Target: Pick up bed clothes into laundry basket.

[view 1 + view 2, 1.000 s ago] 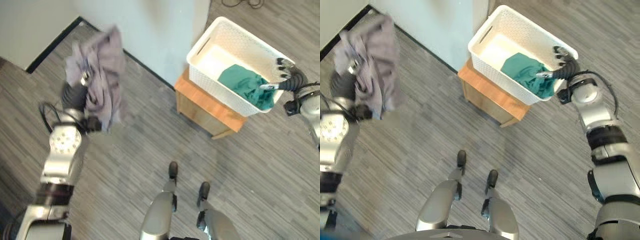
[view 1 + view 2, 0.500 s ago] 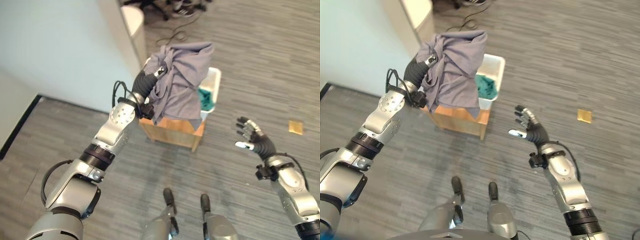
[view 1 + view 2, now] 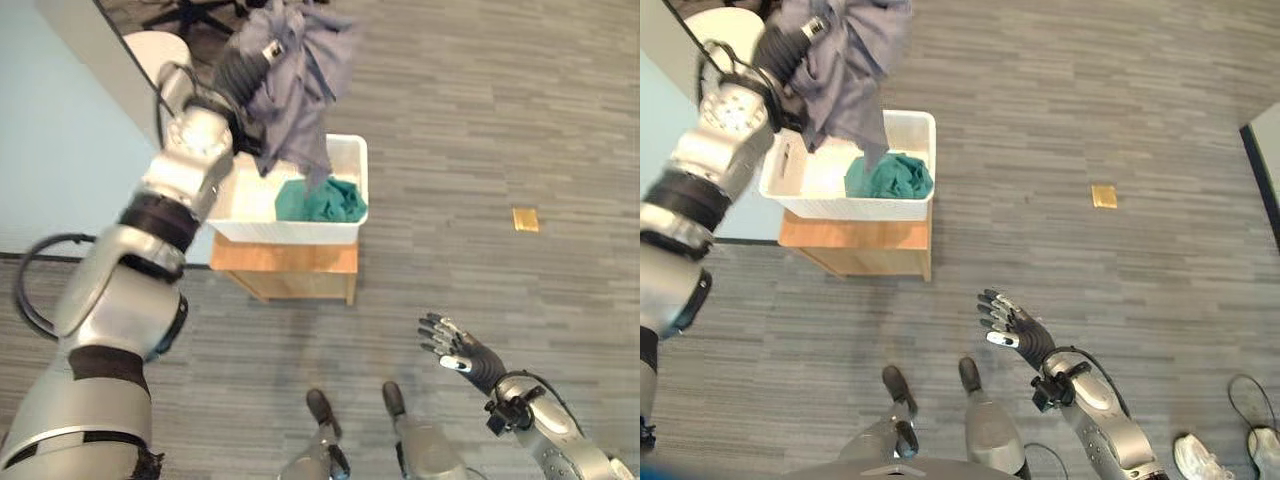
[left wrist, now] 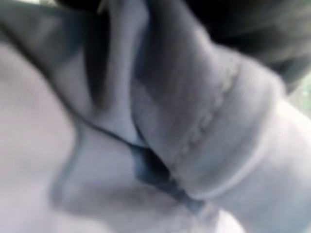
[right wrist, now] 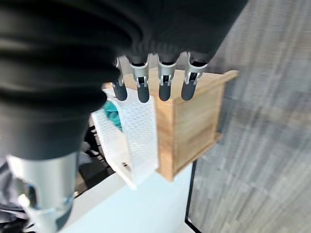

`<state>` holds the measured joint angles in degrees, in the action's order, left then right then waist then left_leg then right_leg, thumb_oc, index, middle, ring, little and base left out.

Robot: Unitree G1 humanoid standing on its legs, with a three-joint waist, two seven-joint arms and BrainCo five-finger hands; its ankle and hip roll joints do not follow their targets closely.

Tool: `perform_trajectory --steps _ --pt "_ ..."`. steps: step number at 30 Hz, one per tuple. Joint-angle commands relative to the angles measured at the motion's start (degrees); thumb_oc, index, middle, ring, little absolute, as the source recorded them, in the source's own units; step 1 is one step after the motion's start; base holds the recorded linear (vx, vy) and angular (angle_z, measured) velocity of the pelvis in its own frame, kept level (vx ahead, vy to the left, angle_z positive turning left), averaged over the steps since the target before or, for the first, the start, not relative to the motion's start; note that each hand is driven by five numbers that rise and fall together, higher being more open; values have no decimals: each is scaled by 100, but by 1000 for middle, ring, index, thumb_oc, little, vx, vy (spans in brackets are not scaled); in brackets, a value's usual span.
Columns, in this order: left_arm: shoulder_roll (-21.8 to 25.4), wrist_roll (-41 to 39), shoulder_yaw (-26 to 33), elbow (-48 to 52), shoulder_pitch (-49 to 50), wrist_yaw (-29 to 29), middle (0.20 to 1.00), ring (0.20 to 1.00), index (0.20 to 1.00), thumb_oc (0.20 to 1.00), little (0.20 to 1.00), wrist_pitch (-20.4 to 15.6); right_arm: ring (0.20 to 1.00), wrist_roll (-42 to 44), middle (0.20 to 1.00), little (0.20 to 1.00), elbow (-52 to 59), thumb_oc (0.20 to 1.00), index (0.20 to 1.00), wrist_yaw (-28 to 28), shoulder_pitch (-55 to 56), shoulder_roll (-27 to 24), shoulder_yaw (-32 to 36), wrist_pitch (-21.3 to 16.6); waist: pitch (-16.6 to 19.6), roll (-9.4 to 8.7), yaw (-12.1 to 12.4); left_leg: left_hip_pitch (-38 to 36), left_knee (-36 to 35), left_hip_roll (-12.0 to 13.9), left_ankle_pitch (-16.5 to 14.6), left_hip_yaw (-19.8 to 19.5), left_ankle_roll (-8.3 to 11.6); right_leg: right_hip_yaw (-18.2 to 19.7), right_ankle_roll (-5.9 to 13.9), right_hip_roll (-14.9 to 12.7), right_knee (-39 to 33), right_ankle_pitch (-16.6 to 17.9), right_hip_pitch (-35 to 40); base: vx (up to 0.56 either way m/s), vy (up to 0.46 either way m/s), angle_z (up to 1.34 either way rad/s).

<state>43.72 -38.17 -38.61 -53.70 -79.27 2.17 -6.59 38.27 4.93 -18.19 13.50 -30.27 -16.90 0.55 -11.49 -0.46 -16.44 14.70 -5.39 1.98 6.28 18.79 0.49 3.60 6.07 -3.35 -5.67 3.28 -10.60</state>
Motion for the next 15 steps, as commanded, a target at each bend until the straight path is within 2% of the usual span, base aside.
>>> perform_trajectory --steps 1,5,9,14,15 --pt "531 373 -175 -525 -1478 167 200 200 200 200 200 -428 1000 134 1000 1000 1 1000 1000 -171 -224 -87 226 -100 -330 -33 130 -523 39 -1 -370 -38 413 -261 653 -212 67 398 -173 -31 49 -19" --pt "961 767 -294 -820 -1863 383 200 200 200 200 200 -469 1000 -36 1000 1000 -62 1000 1000 -96 -81 -12 268 -203 -664 -161 67 -92 39 31 -297 131 426 -183 687 -187 67 568 -642 -22 26 -23" --pt "981 740 -98 -931 -1773 539 200 200 200 200 200 -471 1000 -133 1000 1000 -141 1000 1000 109 -96 58 307 -438 -947 -263 53 372 39 16 -222 143 420 -279 696 -190 67 640 -1053 -66 17 -8" --pt "921 1037 -166 -1017 -1706 658 200 200 200 200 200 -473 1000 -112 1000 1000 -193 1000 1000 246 -15 128 403 -626 -1184 -388 11 887 39 17 -121 77 404 -352 690 -196 67 708 -1468 -50 -31 3" --pt "843 1130 -182 -1069 -1609 608 200 200 200 200 200 -455 1000 -86 1000 1000 -205 1000 1000 270 23 160 397 -682 -1283 -429 2 1043 39 29 -264 -47 434 -361 724 -185 67 595 -1605 12 -11 6"
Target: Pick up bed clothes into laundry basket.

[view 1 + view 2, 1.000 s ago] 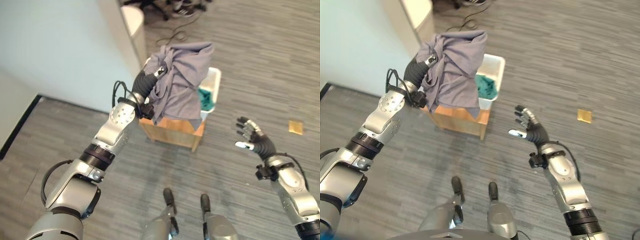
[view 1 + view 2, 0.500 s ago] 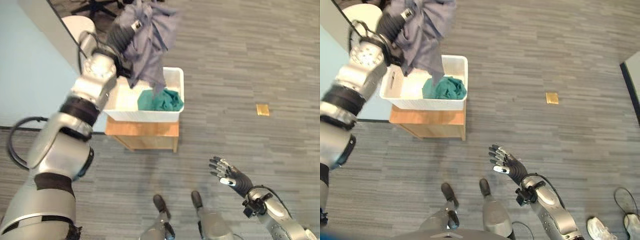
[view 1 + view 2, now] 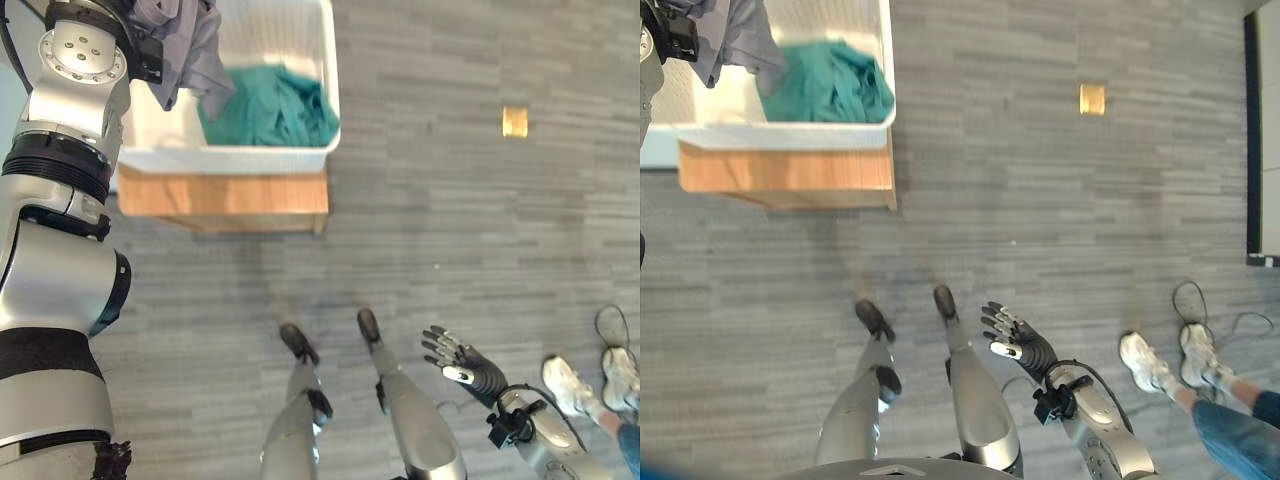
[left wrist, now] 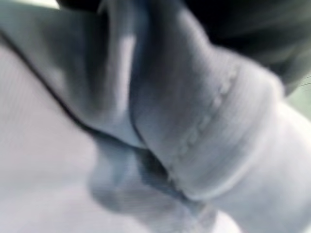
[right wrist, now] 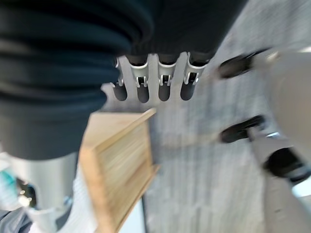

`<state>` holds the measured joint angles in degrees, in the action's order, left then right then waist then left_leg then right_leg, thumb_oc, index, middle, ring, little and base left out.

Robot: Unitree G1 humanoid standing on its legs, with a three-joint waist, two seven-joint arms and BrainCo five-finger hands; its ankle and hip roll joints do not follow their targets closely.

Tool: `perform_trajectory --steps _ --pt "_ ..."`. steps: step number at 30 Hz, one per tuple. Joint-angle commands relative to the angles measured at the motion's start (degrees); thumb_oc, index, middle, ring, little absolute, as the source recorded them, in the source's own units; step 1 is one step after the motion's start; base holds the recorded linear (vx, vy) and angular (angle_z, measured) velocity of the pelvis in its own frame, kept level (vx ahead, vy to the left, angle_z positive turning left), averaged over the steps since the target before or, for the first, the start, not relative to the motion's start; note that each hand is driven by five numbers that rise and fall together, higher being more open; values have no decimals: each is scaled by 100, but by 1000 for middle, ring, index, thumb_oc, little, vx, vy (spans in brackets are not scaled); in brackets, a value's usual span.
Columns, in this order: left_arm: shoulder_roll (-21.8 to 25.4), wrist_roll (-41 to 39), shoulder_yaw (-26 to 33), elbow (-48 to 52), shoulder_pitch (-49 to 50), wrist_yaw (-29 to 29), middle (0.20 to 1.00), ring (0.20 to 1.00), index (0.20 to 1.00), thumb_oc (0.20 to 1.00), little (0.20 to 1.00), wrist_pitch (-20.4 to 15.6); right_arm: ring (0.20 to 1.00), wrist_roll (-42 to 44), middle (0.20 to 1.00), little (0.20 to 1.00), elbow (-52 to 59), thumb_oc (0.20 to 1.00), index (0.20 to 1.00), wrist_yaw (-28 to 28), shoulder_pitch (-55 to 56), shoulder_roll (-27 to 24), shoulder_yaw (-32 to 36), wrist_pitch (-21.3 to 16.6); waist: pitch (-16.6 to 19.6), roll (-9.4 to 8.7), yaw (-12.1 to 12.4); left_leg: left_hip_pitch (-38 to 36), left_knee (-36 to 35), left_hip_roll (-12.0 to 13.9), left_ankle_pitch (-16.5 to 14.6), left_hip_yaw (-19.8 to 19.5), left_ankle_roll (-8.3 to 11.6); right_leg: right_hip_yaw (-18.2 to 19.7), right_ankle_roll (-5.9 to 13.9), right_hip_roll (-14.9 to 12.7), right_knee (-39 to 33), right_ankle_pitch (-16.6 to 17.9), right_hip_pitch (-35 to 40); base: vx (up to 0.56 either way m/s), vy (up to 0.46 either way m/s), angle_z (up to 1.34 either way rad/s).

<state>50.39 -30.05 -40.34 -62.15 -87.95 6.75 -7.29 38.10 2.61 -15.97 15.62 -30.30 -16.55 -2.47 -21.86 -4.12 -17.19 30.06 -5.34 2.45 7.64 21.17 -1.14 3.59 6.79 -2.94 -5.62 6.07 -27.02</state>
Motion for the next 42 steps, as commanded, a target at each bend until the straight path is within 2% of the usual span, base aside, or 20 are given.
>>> perform_trajectory --steps 1,2,3,6,10,15,16,21,26,29,31,32,33,34,35,36,38,39,40,42 --pt "170 372 -10 -247 -701 154 200 200 200 200 200 -382 1000 -71 1000 1000 43 1000 1000 52 -150 153 366 -410 -275 -75 67 -384 34 -8 -381 -318 600 -375 643 -223 62 312 -51 30 -28 12" --pt "157 469 -20 -320 -656 168 862 862 862 862 862 -355 1000 -76 1000 1000 29 1000 1000 65 -121 136 353 -436 -299 -84 61 -280 34 -2 -360 -354 601 -397 638 -228 62 324 -136 -32 -42 16" --pt "118 540 -23 -490 -611 108 1000 1000 1000 1000 1000 -289 1000 -76 1000 1000 -12 1000 1000 89 -129 137 322 -454 -331 -103 48 -199 34 13 -345 -385 603 -400 642 -219 62 349 -209 -22 -33 16" --pt "99 873 -78 -529 -478 74 1000 1000 1000 1000 1000 -268 1000 -101 1000 1000 -26 1000 1000 57 17 172 304 -480 -352 -135 41 -147 34 31 -326 -392 609 -384 651 -201 62 369 -267 -7 -8 5" --pt "68 921 23 -339 -262 112 1000 1000 1000 1000 1000 -329 1000 -144 1000 1000 -17 1000 1000 -17 214 75 341 -470 -330 -93 108 -270 34 21 -357 -423 606 -395 643 -212 62 327 -158 1 -1 -1" --pt "33 775 68 208 -123 150 1000 1000 1000 1000 1000 -453 1000 -261 1000 1000 -103 1000 1000 -45 242 -185 379 -459 -196 89 243 -699 34 -20 -442 -476 617 -430 623 -232 62 225 230 4 6 -10" --pt "47 731 95 278 -119 171 1000 1000 1000 1000 1000 -477 1000 -278 1000 1000 -123 1000 1000 -38 211 -210 374 -449 -160 115 265 -761 34 -18 -282 -416 599 -458 581 -248 62 337 273 -30 -20 47" --pt "21 608 190 817 113 175 1000 1000 1000 1000 1000 -566 1000 -431 1000 1000 -280 1000 1000 -28 45 -292 311 -375 236 393 417 -1480 34 -44 -385 -516 640 -606 528 -312 73 135 975 70 -16 5" --pt "-30 785 218 1078 475 70 1000 1000 1000 1000 1000 -526 1000 -596 1000 1000 -377 1000 1000 -17 1 -245 356 -307 496 548 515 -2045 34 -39 -455 -603 631 -738 479 -345 131 -78 1550 89 -11 17" --pt "-55 748 601 1343 1039 66 1000 1000 1000 1000 1000 -545 1000 -756 1000 1000 -427 1000 1000 5 32 -183 448 -289 677 620 584 -2387 34 -66 -471 -702 607 -832 441 -349 205 -220 1927 81 -28 25" --pt "-61 717 1154 2119 1955 143 1000 1000 1000 1000 1000 -608 1000 -964 1000 1000 -407 1000 1000 90 2 -99 586 -302 892 627 731 -2650 34 -75 -495 -840 583 -931 396 -359 317 -359 2226 50 -53 31" --pt "-58 728 1193 2154 2007 151 1000 1000 1000 1000 1000 -597 1000 -966 1000 1000 -401 1000 1000 91 13 -117 583 -299 891 639 717 -2664 34 -76 -498 -843 584 -934 396 -360 317 -363 2242 53 -50 26" --pt "-5 524 1857 3207 3040 167 1000 1000 1000 1000 1000 -779 1000 -1133 1000 1000 -420 1000 1000 169 -32 -22 730 -315 1039 605 905 -2827 34 -80 -527 -921 573 -1021 369 -363 350 -438 2433 42 -33 17" --pt "-1 537 1926 3267 3131 174 1000 1000 1000 1000 1000 -760 1000 -1136 1000 1000 -416 1000 1000 170 -20 -51 716 -313 1042 623 882 -2844 34 -81 -531 -923 574 -1023 369 -363 345 -440 2453 61 -38 2" --pt "-12 451 2304 3746 3747 102 1000 1000 1000 1000 1000 -807 1000 -1190 1000 1000 -389 1000 1000 198 -47 -11 786 -316 1108 606 966 -2935 34 -86 -544 -964 566 -1059 359 -372 327 -464 2559 59 -27 5" --pt "-150 202 3147 4482 5001 -18 1000 1000 1000 1000 1000 -955 1000 -1337 1000 1000 -336 1000 1000 217 -22 122 986 -342 1229 503 1197 -3095 34 -83 -584 -1034 544 -1115 334 -394 280 -494 2764 86 -42 11" --pt "-194 334 3925 5096 6052 -9 1000 1000 1000 1000 1000 -1054 1000 -1389 1000 1000 -283 1000 1000 224 43 185 1195 -378 1329 430 1372 -3215 34 -92 -628 -1122 523 -1167 313 -414 231 -524 2954 72 -25 7" --pt "-206 346 3989 5154 6139 -6 1000 1000 1000 1000 1000 -1036 1000 -1391 1000 1000 -276 1000 1000 224 50 162 1174 -375 1333 439 1343 -3229 34 -94 -632 -1123 523 -1169 314 -416 224 -525 2972 66 8 11" --pt "-712 20 4799 5459 7185 -14 1000 1000 1000 1000 1000 -1111 1000 -1441 1000 1000 -370 1000 1000 351 -37 249 1393 -433 1387 349 1603 -3304 86 -111 -711 -1310 477 -1260 302 -479 244 -590 3106 56 31 27" --pt "-1252 27 5414 5665 8070 39 1000 1000 1000 1000 1000 -1110 1000 -1592 1000 1000 -521 1000 1000 514 -372 323 1393 -455 1431 320 1830 -3392 115 -146 -805 -1350 406 -1388 334 -569 372 -602 3187 58 78 18"
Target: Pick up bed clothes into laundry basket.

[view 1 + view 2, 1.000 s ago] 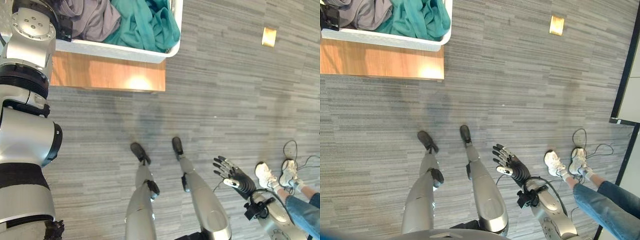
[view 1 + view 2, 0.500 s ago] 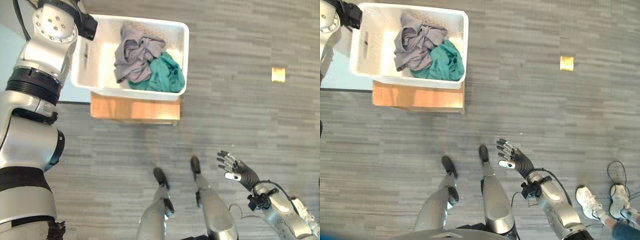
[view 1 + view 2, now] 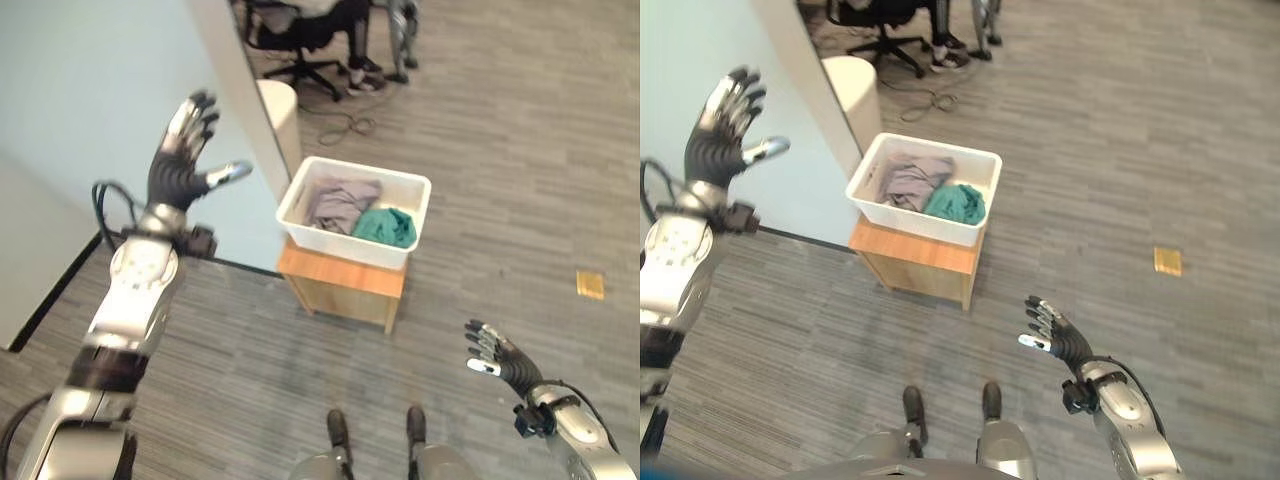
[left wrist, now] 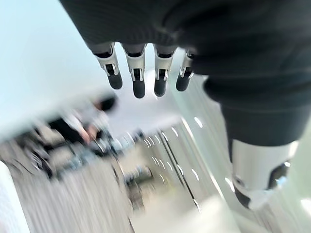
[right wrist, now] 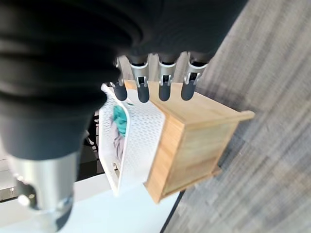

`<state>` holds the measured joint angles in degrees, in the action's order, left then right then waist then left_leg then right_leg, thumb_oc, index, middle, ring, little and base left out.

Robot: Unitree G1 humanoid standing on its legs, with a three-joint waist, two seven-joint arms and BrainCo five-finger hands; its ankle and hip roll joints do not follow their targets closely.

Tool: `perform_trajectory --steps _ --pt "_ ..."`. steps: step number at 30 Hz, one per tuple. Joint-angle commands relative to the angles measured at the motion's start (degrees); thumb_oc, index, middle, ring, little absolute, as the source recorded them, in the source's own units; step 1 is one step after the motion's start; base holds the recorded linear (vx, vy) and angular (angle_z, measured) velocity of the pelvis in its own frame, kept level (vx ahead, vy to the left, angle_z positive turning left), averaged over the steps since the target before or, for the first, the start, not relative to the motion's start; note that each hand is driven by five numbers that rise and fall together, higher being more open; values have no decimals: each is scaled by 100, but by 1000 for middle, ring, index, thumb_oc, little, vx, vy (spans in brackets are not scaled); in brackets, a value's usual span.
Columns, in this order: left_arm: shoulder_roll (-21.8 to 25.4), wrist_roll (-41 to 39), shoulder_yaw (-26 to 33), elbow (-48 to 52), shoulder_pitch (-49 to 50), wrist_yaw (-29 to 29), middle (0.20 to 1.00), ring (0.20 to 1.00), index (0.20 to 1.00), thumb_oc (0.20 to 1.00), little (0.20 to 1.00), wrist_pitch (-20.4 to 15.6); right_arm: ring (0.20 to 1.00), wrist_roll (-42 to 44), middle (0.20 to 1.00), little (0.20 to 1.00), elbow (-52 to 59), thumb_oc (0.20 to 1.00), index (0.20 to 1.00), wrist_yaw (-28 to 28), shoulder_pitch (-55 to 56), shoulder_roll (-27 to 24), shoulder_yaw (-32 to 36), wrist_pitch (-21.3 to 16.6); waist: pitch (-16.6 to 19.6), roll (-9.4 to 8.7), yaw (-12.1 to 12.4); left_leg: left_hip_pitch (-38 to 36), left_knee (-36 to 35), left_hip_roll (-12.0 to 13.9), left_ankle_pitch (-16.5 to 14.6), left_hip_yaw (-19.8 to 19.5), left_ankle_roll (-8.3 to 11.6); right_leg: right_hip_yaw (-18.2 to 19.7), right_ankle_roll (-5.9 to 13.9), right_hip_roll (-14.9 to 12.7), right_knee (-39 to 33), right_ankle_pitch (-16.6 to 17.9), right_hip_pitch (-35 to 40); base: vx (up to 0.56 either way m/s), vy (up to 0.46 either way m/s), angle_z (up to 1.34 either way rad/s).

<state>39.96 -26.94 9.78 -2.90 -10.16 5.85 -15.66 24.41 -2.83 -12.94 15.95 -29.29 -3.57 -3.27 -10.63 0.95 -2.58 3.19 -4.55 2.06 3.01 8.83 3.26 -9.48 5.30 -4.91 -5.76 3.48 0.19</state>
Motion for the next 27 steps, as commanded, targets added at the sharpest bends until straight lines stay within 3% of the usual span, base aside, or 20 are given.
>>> perform_trajectory --steps 1,3,4,5,6,7,8,10,11,12,13,14,15,20,22,23,24,25,26,27 --pt "-468 -221 596 -160 609 173 1000 1000 1000 1000 1000 -262 1000 -262 1000 1000 10 1000 1000 255 -504 263 113 -392 292 -169 508 -779 59 -178 -412 -182 -115 -145 503 -470 831 -401 446 2 155 22" --pt "-938 -488 798 -110 1031 201 1000 1000 1000 1000 1000 -257 1000 -310 1000 1000 119 1000 1000 332 -718 352 131 -369 205 -54 653 -801 155 -271 -434 -513 -316 -101 510 -582 2461 -124 -157 -25 158 30" --pt "-946 -489 807 -103 1034 198 1000 1000 1000 1000 1000 -255 1000 -310 1000 1000 116 1000 1000 333 -726 345 127 -370 225 -55 645 -758 163 -278 -415 -514 -321 -98 509 -592 2488 -115 -209 25 109 56" --pt "-1201 -627 643 -97 1225 68 1000 1000 1000 1000 1000 -220 1000 -382 1000 1000 41 1000 1000 404 -874 424 40 -339 132 54 608 -839 114 -282 -370 -1027 -397 324 475 -157 3255 -182 -685 16 53 117" --pt "-1206 -625 647 -93 1224 69 1000 1000 1000 1000 1000 -218 1000 -382 1000 1000 36 1000 1000 405 -881 421 38 -341 150 63 592 -806 111 -274 -348 -1042 -393 306 468 -151 3239 -156 -707 25 56 163" --pt "-1282 -498 532 -108 1293 56 1000 1000 1000 1000 1000 -158 1000 -399 1000 1000 -26 1000 1000 414 -920 384 14 -341 121 119 570 -775 197 -304 -227 -1444 -377 679 377 244 3249 -256 -834 71 -42 223" --pt "-1412 -565 424 61 1439 -102 1000 1000 1000 1000 1000 -104 1000 -271 1000 1000 17 1000 1000 387 -834 430 71 -329 131 178 516 -764 302 -432 -234 -2058 -273 1023 225 370 2907 -509 -914 141 -75 285" --pt "-1499 -714 304 42 1470 -148 1000 1000 1000 1000 1000 -81 1000 -210 1000 1000 -39 1000 1000 395 -833 436 66 -336 151 201 490 -751 391 -462 -276 -2382 -242 1134 152 334 2673 -659 -880 190 -100 306" --pt "-1591 -810 119 -26 1542 -242 1000 1000 1000 1000 1000 -22 1000 -119 1000 1000 -67 1000 1000 425 -835 383 76 -342 125 183 484 -787 454 -593 -281 -3123 -218 1801 151 446 2182 -730 -778 133 -80 226" --pt "-1593 -809 119 -24 1539 -241 1000 1000 1000 1000 1000 -21 1000 -117 1000 1000 -72 1000 1000 423 -839 381 78 -345 131 187 464 -766 453 -596 -257 -3146 -214 1782 156 437 2146 -695 -776 169 -167 252" --pt "-1636 -742 -103 -117 1532 -256 1000 1000 1000 1000 1000 20 1000 -128 1000 1000 -126 1000 1000 467 -775 236 127 -341 119 108 415 -711 671 -769 -318 -3804 -145 2718 253 659 1822 -692 -650 43 -84 226" --pt "-1637 -741 -104 -117 1526 -254 1000 1000 1000 1000 1000 20 1000 -127 1000 1000 -130 1000 1000 466 -781 236 129 -345 122 107 403 -688 673 -778 -293 -3819 -137 2709 262 646 1790 -656 -654 10 -226 293" --pt "-1707 -783 -207 -83 1526 -214 1000 1000 1000 1000 1000 35 1000 5 1000 1000 -143 1000 1000 550 -797 170 217 -363 126 -10 492 -576 765 -847 -262 -4282 -47 3133 237 772 1578 -728 -409 -69 -136 257" --pt "-1964 -767 -68 148 1690 -208 1000 1000 1000 1000 1000 15 1000 232 1000 1000 -338 1000 1000 551 -808 169 334 -406 163 -236 641 -97 902 -955 -84 -4631 189 2552 11 620 1023 -667 -72 -109 -267 223" --pt "-2177 -933 65 255 1842 -223 1000 1000 1000 1000 1000 17 1000 262 1000 1000 -323 1000 1000 514 -764 113 332 -372 118 -313 679 68 946 -863 -56 -4396 237 2381 -47 637 816 -587 42 -131 -170 132" --pt "-2361 -1010 38 182 1902 -173 1000 1000 1000 1000 1000 49 1000 268 1000 1000 -179 1000 1000 483 -621 4 487 -399 -15 -318 559 432 859 -468 122 -2948 80 1800 -124 536 790 -675 91 -265 -192 113" --pt "-2330 -955 11 59 1837 -125 1000 1000 1000 1000 1000 80 1000 247 1000 1000 -178 1000 1000 546 -576 13 516 -409 -29 -371 434 469 957 -150 12 -1755 -19 1403 -69 398 860 -682 35 -247 -114 146" --pt "-2328 -955 12 55 1831 -125 1000 1000 1000 1000 1000 79 1000 247 1000 1000 -179 1000 1000 547 -580 15 516 -410 -23 -373 444 489 967 -148 17 -1744 -19 1415 -66 400 863 -672 15 -333 -119 223" --pt "-2296 -915 -185 -187 1701 -77 1000 1000 1000 1000 1000 145 1000 445 1000 1000 -128 1000 1000 685 -482 236 487 -437 -87 -476 212 285 1505 316 -300 -377 -5 632 -34 112 838 -619 19 -320 -55 194" --pt "-2289 -932 -288 -202 1672 -112 1000 1000 1000 1000 1000 211 1000 490 1000 1000 -170 1000 1000 746 -398 396 518 -420 -54 -476 107 185 1457 401 -361 -216 53 329 -19 6 774 -601 54 -314 -58 218"
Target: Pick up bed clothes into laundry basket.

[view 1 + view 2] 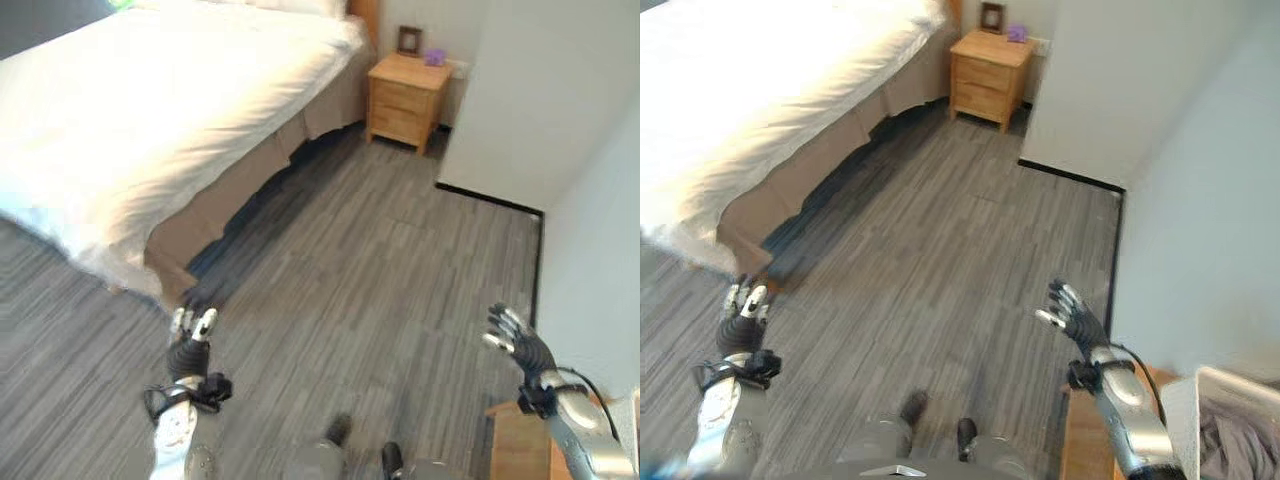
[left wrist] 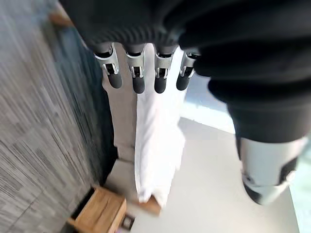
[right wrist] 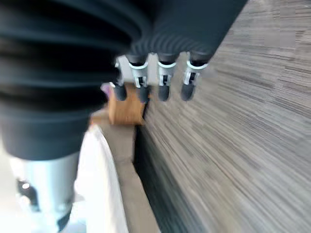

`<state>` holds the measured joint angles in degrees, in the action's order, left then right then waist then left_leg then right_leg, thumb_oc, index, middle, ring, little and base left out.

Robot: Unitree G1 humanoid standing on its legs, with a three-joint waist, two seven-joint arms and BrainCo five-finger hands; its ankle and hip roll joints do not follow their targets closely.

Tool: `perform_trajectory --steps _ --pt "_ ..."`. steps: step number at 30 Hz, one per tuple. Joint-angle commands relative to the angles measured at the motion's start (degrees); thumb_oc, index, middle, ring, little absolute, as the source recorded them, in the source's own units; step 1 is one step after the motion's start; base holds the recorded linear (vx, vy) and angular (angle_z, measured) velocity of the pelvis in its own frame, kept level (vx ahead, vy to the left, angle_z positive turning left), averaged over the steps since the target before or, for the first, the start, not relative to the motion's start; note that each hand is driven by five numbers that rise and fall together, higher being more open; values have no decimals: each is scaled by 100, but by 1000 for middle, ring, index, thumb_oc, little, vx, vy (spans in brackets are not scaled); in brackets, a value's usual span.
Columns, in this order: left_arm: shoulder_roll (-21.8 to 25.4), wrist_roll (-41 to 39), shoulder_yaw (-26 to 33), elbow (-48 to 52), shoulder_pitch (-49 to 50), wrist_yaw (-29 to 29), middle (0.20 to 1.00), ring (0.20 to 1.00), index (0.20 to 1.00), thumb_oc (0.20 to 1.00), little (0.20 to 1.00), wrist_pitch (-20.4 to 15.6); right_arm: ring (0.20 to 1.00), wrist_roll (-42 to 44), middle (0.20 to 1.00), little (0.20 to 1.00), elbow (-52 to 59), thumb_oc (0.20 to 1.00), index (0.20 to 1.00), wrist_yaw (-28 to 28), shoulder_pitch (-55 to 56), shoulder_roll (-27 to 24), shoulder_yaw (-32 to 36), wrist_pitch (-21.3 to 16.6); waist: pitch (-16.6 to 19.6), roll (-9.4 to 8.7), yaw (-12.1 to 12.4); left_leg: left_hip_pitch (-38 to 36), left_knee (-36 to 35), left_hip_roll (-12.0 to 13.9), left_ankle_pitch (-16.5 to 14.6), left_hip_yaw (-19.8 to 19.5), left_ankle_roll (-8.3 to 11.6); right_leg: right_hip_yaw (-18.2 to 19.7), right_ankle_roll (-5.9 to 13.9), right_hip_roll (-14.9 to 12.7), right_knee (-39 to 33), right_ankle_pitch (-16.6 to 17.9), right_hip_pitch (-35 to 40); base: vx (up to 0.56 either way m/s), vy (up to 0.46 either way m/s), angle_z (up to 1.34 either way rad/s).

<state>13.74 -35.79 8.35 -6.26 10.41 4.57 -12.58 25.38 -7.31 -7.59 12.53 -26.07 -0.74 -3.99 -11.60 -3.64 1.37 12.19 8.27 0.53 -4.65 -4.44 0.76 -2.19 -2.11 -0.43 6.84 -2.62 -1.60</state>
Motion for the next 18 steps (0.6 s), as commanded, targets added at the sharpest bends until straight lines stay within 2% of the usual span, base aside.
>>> perform_trajectory --steps 1,3,4,5,7,10,13,18 --pt "334 -46 -144 133 -385 17 1000 1000 1000 1000 1000 -97 1000 393 1000 1000 280 1000 1000 210 -55 74 234 -348 39 -17 -299 -716 177 552 405 1099 303 -411 721 -443 -490 8 242 -137 26 179" --pt "371 70 -323 113 -475 -50 1000 1000 1000 1000 1000 -44 1000 468 1000 1000 337 1000 1000 216 138 315 356 -434 94 -29 -514 -977 268 878 434 1651 414 -957 743 -635 -486 50 296 -112 39 157" --pt "425 199 -444 105 -489 -23 1000 1000 1000 1000 1000 -66 1000 472 1000 1000 349 1000 1000 245 237 432 365 -449 175 45 -596 -1226 -103 916 424 1781 492 -1158 771 -660 -450 18 286 -19 118 177" --pt "355 300 -474 107 -445 23 1000 1000 1000 1000 1000 -43 1000 574 1000 1000 335 1000 1000 200 291 626 243 -399 264 152 -633 -1361 -698 745 470 1638 480 -1243 834 -646 -473 85 348 32 106 162" --pt "302 298 -491 179 -369 67 1000 1000 1000 1000 1000 -10 1000 513 1000 1000 281 1000 1000 245 245 689 111 -377 310 150 -605 -1409 -750 651 493 1486 451 -1232 838 -687 -464 135 414 38 112 107" --pt "329 519 -503 316 -253 98 1000 1000 1000 1000 1000 -18 1000 529 1000 1000 279 1000 1000 217 176 749 -65 -338 347 149 -550 -1494 -858 601 475 1525 404 -1234 867 -717 -515 171 440 0 114 39" --pt "265 614 -543 341 -2 126 1000 1000 1000 1000 1000 -51 1000 377 1000 1000 221 1000 1000 366 -207 779 -383 -316 364 150 -368 -1590 -941 492 450 1637 300 -1185 946 -806 -418 230 368 -52 140 -23" --pt "194 618 -528 359 165 207 1000 1000 1000 1000 1000 -17 1000 237 1000 1000 230 1000 1000 431 -295 774 -507 -315 389 138 -297 -1650 -950 447 432 1624 261 -1172 951 -830 -410 201 431 4 33 -13"
